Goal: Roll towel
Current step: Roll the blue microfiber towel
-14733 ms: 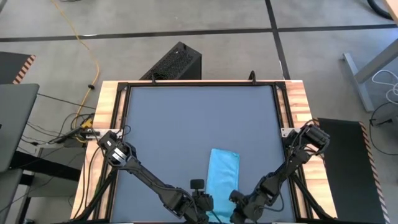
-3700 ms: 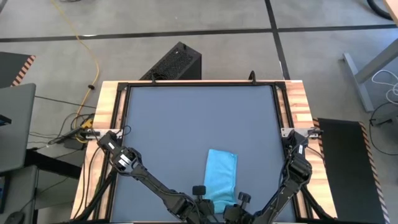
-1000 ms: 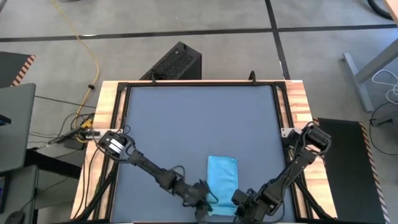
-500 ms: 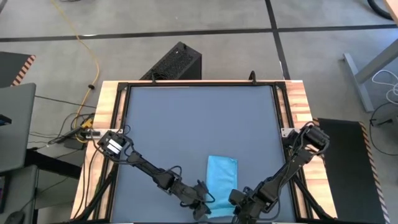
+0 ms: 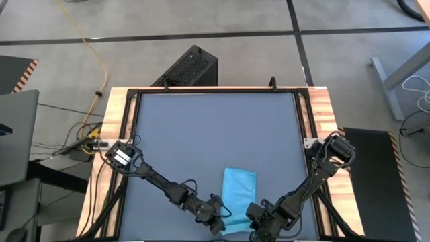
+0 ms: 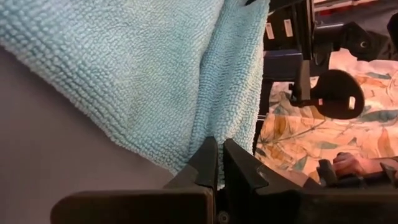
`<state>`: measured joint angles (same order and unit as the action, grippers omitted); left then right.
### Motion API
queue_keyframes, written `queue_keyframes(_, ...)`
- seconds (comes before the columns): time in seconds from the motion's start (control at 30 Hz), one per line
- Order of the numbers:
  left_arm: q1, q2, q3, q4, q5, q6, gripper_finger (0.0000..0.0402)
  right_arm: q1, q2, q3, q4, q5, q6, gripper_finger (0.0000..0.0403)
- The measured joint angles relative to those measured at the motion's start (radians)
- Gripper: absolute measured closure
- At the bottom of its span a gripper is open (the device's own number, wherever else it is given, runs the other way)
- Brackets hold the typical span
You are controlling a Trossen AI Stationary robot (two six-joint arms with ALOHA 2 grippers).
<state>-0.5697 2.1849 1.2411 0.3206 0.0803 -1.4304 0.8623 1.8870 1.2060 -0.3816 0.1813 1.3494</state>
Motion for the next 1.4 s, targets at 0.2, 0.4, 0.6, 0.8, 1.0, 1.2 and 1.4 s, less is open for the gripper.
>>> queue_keyframes(0.2,-0.001,-0.001,0.001,-0.029,0.002,-0.007,0.0401,0.001,0.0,0.0,0.018,0.001,-0.007,0.0355)
queue_keyframes(0.4,-0.003,-0.002,0.001,-0.046,0.013,0.011,0.0401,0.009,0.0,-0.001,0.007,-0.02,-0.012,0.0284)
queue_keyframes(0.6,-0.004,-0.002,0.001,-0.063,0.01,0.013,0.0401,0.01,0.0,-0.002,-0.01,-0.011,-0.022,0.0201)
queue_keyframes(0.8,-0.004,-0.003,0.002,-0.078,0.0,0.015,0.0401,0.014,0.0,0.013,-0.015,0.043,-0.034,0.0176)
queue_keyframes(1.0,-0.006,-0.005,0.003,-0.099,0.004,0.026,0.0401,0.016,-0.001,0.057,-0.097,0.083,-0.056,0.0186)
queue_keyframes(1.2,-0.004,-0.005,0.003,-0.105,0.005,0.031,0.0401,0.015,-0.003,0.131,-0.135,0.145,-0.114,0.0188)
queue_keyframes(1.4,0.003,-0.005,0.003,-0.105,0.002,0.028,0.0401,0.02,-0.001,0.156,-0.096,0.228,-0.185,0.0188)
